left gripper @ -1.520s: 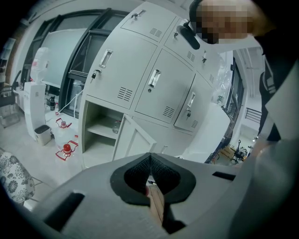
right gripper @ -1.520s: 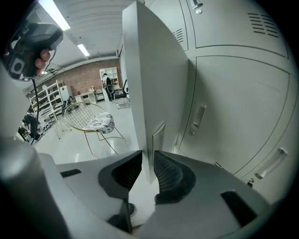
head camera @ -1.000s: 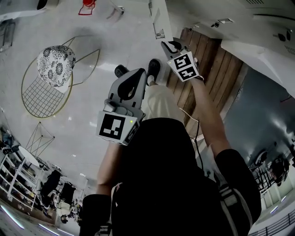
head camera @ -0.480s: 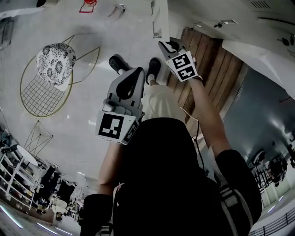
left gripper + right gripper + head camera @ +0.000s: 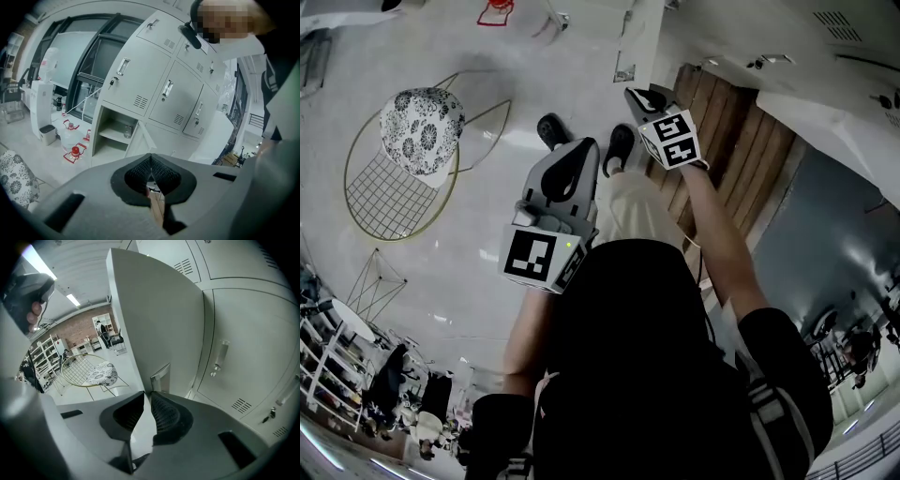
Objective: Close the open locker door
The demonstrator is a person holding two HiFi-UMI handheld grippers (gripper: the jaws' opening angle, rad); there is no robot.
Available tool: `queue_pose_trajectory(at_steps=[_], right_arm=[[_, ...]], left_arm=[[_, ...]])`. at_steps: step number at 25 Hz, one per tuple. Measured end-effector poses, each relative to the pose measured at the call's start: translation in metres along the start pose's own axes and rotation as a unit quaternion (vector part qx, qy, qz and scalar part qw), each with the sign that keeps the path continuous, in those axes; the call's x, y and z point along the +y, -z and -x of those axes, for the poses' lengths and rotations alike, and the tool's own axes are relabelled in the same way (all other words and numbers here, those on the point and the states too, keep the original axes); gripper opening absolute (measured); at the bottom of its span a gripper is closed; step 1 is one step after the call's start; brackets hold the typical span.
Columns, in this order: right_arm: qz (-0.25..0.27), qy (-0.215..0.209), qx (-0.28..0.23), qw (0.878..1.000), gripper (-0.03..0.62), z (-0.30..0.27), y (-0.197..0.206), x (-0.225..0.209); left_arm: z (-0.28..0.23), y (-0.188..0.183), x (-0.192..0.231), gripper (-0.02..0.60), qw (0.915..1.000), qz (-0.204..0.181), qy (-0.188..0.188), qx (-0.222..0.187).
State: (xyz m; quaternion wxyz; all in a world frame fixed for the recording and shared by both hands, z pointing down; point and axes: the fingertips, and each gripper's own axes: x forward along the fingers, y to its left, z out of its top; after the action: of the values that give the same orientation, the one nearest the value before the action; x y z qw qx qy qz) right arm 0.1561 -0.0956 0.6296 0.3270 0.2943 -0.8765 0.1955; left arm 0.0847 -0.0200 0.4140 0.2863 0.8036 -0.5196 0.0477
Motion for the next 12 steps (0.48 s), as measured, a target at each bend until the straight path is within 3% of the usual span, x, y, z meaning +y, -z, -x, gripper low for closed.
queue_pose_trajectory(at_steps=[12], right_arm=[[-0.021, 0.024, 0.008, 0.999, 0.048, -0.042, -0.033, 0.031]], left_arm=[[0.015, -0.023, 0.079, 0.017, 0.9998, 0.001, 0.017, 0.008]])
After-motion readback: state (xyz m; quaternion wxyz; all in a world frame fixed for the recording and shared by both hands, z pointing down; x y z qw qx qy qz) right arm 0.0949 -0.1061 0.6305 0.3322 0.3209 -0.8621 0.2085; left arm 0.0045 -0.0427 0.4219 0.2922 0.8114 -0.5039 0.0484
